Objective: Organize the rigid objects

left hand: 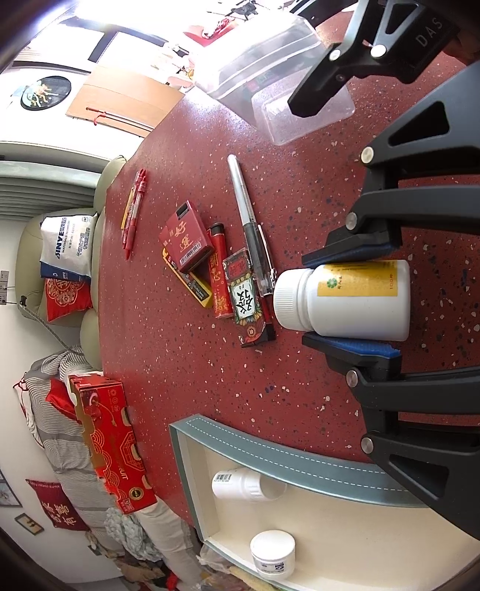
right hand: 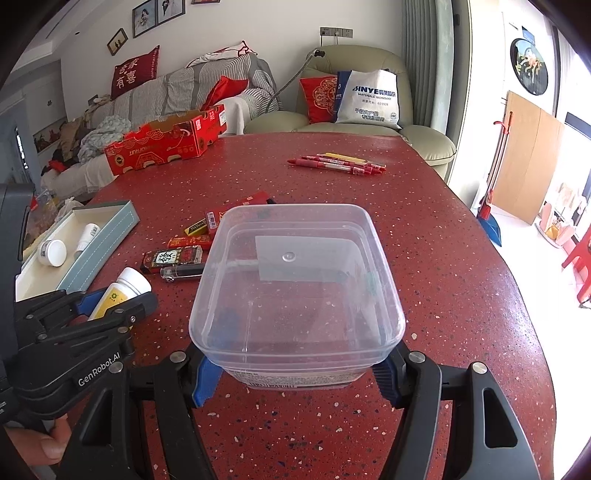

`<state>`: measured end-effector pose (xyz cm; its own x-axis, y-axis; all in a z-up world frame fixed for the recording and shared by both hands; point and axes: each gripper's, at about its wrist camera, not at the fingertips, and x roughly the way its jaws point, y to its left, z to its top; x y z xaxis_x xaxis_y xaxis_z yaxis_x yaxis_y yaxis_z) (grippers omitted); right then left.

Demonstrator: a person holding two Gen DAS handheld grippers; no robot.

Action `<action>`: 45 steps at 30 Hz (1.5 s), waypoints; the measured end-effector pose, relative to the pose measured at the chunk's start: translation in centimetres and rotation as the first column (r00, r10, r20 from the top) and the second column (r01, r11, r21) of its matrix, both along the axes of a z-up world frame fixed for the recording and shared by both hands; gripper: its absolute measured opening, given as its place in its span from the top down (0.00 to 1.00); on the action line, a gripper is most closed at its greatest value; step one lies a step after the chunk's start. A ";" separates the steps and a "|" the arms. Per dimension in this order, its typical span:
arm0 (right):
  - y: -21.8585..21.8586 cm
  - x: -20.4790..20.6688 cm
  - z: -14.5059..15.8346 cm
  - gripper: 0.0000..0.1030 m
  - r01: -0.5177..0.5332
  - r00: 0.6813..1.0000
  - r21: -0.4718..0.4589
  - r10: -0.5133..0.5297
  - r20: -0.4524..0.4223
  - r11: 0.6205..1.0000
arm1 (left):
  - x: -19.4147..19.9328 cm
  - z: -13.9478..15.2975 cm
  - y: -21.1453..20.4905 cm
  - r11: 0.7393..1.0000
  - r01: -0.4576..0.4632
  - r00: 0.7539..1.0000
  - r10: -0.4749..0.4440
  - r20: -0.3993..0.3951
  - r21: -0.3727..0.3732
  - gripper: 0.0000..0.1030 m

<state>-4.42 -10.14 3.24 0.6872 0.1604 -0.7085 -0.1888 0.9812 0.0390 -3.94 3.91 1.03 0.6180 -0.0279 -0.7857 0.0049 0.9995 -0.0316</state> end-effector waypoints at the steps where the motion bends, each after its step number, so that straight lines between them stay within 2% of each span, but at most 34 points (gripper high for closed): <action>1: 0.0 -0.1 0.0 0.33 0.002 1.000 0.006 -0.002 -0.007 1.000 | 0.0 -0.2 0.1 1.000 -0.003 1.000 0.003 -0.007 -0.003 0.63; 7: -0.2 -0.2 -0.4 0.33 0.022 0.999 0.008 -0.022 -0.039 1.000 | 0.1 -0.1 0.2 1.000 0.001 1.000 -0.001 -0.003 -0.017 0.63; 11: -0.5 -0.5 -0.4 0.33 0.019 0.999 0.040 -0.017 -0.031 0.999 | 0.1 -0.2 0.0 1.000 0.003 1.000 -0.003 -0.003 0.000 0.63; 22: 1.0 -1.9 0.2 0.33 -0.011 1.000 0.002 0.011 0.001 1.000 | 0.0 -0.1 0.0 1.000 0.005 1.000 -0.005 -0.003 -0.001 0.63; 30: 2.5 -3.3 0.6 0.33 -0.033 0.999 -0.010 0.033 0.016 0.999 | -2.4 0.5 0.1 1.000 0.005 1.000 -0.005 0.013 0.012 0.63; 45: 4.4 -6.6 4.3 0.33 -0.075 0.991 0.000 0.074 0.114 0.997 | -6.5 5.5 2.0 0.999 -0.031 0.994 0.032 0.106 -0.007 0.63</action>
<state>-10.99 -5.74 7.58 0.7491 0.2171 -0.6259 -0.2648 0.9642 0.0176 -10.48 5.93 6.58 0.6988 -0.0112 -0.7152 -0.0232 0.9990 -0.0383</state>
